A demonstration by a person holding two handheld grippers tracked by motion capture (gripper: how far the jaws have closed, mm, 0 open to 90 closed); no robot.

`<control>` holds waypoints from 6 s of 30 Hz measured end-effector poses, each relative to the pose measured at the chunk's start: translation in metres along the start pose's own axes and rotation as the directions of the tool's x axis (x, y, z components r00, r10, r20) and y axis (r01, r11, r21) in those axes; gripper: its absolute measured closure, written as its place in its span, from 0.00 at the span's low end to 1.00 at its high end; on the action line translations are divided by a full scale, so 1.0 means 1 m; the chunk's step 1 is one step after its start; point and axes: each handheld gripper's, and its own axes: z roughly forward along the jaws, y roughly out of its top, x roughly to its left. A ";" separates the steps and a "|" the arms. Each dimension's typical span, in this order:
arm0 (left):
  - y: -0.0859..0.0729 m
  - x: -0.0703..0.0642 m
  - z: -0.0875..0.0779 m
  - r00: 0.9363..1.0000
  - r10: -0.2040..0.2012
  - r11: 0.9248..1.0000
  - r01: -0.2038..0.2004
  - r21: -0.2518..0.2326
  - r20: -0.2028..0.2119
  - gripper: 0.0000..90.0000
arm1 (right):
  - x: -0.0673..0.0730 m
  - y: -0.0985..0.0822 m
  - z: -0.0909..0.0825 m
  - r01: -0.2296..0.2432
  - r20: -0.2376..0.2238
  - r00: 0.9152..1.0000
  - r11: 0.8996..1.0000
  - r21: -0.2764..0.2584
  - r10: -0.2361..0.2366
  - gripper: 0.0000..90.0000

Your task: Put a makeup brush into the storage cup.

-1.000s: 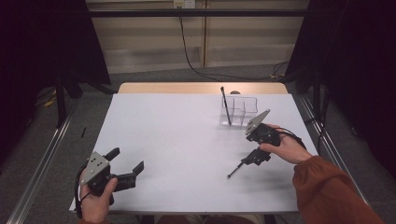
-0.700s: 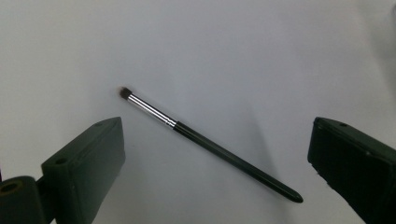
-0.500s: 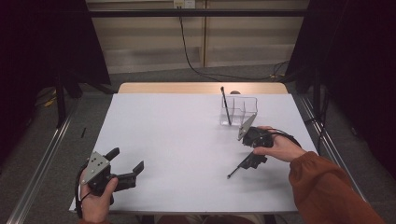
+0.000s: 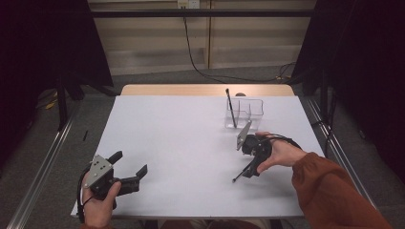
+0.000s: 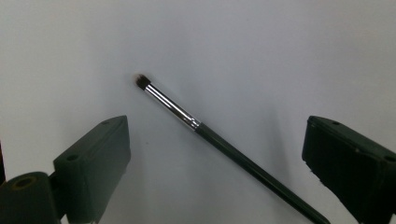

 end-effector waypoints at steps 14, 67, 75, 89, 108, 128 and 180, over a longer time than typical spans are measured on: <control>0.000 0.000 0.000 1.000 0.003 1.000 -0.003 0.005 -0.001 0.02 | 0.004 0.003 0.013 0.074 -0.022 0.997 0.996 0.045 -0.073 0.36; 0.000 0.001 0.001 1.000 0.006 1.000 -0.006 0.011 0.007 0.02 | 0.007 0.014 0.019 0.142 -0.023 0.990 0.975 0.171 -0.140 0.94; 0.000 0.001 0.002 1.000 0.006 1.000 -0.007 0.011 0.007 0.02 | 0.006 0.010 0.006 0.120 -0.009 0.993 0.985 0.123 -0.120 0.94; 0.000 0.000 0.002 1.000 -0.001 1.000 0.001 0.003 0.007 0.02 | 0.004 0.004 -0.021 0.083 0.051 0.995 0.996 -0.018 -0.082 0.94; 0.000 0.001 0.003 1.000 0.001 1.000 -0.001 0.006 0.006 0.02 | -0.010 -0.025 -0.046 -0.106 0.051 0.989 0.903 -0.416 0.139 0.94; 0.000 0.001 0.003 1.000 0.005 1.000 -0.005 0.009 0.006 0.02 | -0.001 -0.032 -0.046 -0.165 0.068 0.961 0.755 -0.634 0.268 0.94; 0.000 -0.001 0.005 1.000 0.014 1.000 -0.015 0.007 0.022 0.02 | -0.042 0.010 -0.088 -0.105 0.154 0.862 0.468 -0.878 0.483 0.94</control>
